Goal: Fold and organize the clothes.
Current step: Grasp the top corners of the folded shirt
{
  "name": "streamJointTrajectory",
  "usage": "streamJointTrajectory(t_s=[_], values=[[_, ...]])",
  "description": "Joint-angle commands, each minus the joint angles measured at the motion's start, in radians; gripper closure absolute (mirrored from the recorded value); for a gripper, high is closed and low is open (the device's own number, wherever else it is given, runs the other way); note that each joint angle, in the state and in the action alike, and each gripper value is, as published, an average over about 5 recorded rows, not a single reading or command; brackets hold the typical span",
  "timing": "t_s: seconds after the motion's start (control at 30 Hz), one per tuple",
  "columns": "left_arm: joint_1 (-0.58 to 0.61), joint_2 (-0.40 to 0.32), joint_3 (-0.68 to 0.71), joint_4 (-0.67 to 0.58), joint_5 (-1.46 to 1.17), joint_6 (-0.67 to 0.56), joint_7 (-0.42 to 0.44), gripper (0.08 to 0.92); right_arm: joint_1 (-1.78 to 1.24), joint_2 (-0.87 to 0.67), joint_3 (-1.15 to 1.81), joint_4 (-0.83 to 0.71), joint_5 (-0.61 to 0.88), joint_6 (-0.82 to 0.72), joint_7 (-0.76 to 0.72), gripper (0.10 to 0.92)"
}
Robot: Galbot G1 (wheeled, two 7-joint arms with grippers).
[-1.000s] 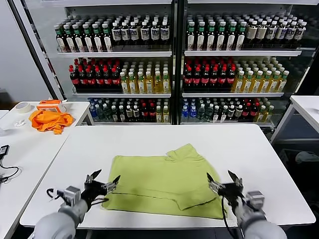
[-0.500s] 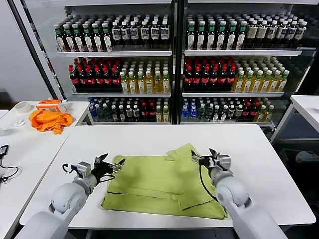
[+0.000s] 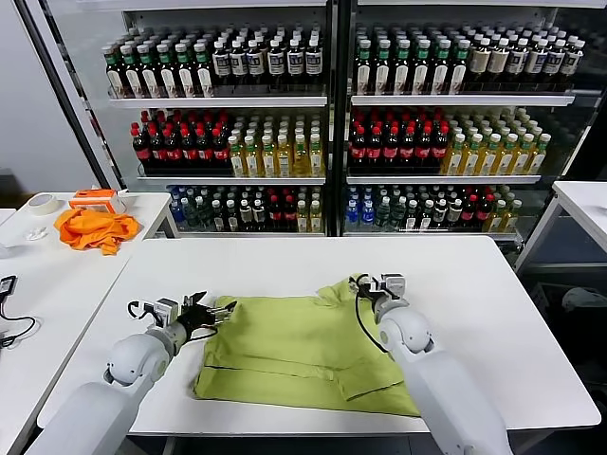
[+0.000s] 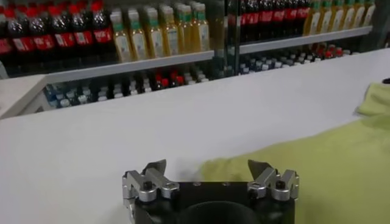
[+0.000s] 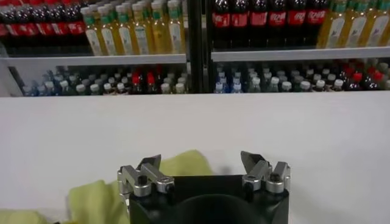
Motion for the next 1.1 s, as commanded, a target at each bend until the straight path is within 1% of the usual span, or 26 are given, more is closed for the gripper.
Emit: streamJointTrajectory(t_s=[0.03,0.17,0.23,0.33,0.8,1.0,1.1], values=[[-0.049,-0.024,0.015,0.085,-0.002,-0.008,0.023,0.177,0.062,0.043,-0.019,-0.130,-0.011,0.022,-0.005,0.203],[-0.053,-0.028,0.019,0.098,-0.010,-0.011,0.026,0.177,0.064,0.040,-0.022,-0.134,-0.003,0.013,-0.001,0.204],[-0.051,-0.029,0.019,0.097,-0.015,-0.015,0.034,0.181,0.060,0.030,-0.028,-0.125,0.014,0.007,-0.004,0.222],[-0.043,-0.028,0.019,0.087,-0.021,-0.019,0.043,0.220,0.050,0.017,-0.038,-0.104,0.036,0.003,-0.003,0.292],[-0.027,-0.034,0.018,0.087,-0.041,-0.044,0.054,0.619,0.034,0.014,-0.038,-0.090,0.047,0.004,-0.012,0.700],[-0.022,-0.036,0.012,0.078,-0.057,-0.062,0.052,0.792,0.019,0.000,-0.037,-0.063,0.063,0.077,-0.061,0.869],[-0.018,-0.032,0.006,0.061,-0.083,-0.082,0.050,0.872,0.006,-0.017,-0.031,-0.013,0.076,0.094,-0.056,0.917]])
